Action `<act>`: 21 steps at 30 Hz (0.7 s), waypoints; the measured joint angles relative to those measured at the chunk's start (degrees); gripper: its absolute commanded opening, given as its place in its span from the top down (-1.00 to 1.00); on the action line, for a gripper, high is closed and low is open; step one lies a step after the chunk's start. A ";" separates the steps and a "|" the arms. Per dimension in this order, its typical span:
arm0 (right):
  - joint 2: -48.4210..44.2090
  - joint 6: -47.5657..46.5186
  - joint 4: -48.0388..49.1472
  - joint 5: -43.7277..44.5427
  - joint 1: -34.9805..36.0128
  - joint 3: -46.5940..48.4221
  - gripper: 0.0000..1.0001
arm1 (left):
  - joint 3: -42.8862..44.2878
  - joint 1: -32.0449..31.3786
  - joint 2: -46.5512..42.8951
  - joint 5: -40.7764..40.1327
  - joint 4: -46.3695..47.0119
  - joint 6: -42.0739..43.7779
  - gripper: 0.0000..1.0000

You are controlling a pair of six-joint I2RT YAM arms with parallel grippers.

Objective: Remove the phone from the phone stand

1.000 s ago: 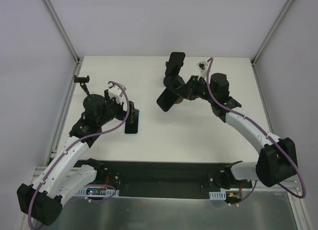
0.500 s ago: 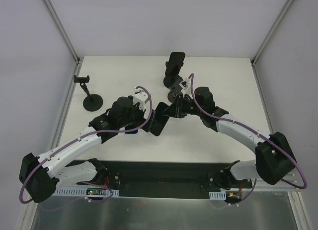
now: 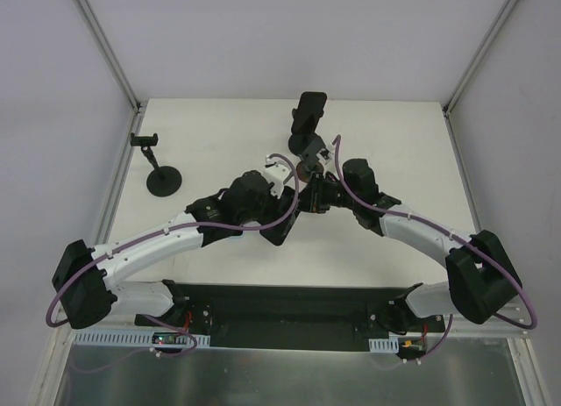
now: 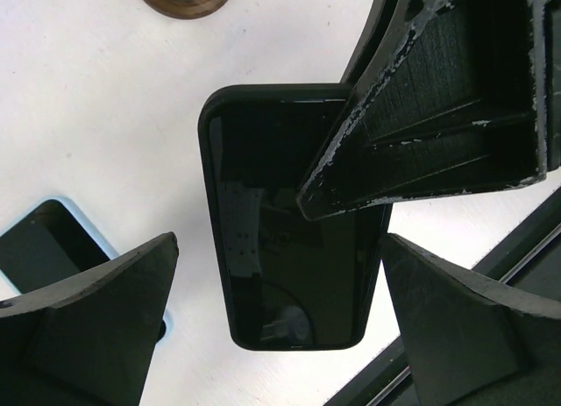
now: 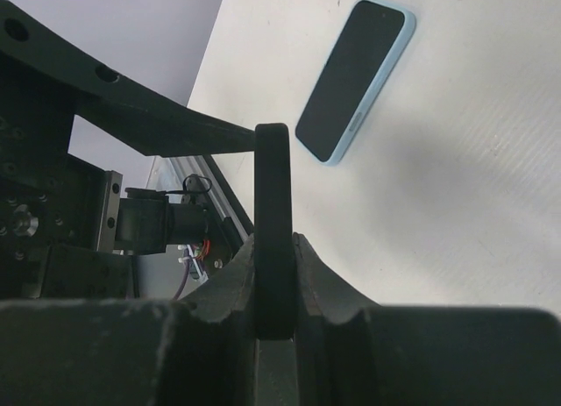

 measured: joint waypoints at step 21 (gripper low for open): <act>0.00 2.10 1.42 -0.74 -0.07 -1.79 0.98 | 1.88 -4.26 5.60 -6.03 -0.04 -2.51 -0.98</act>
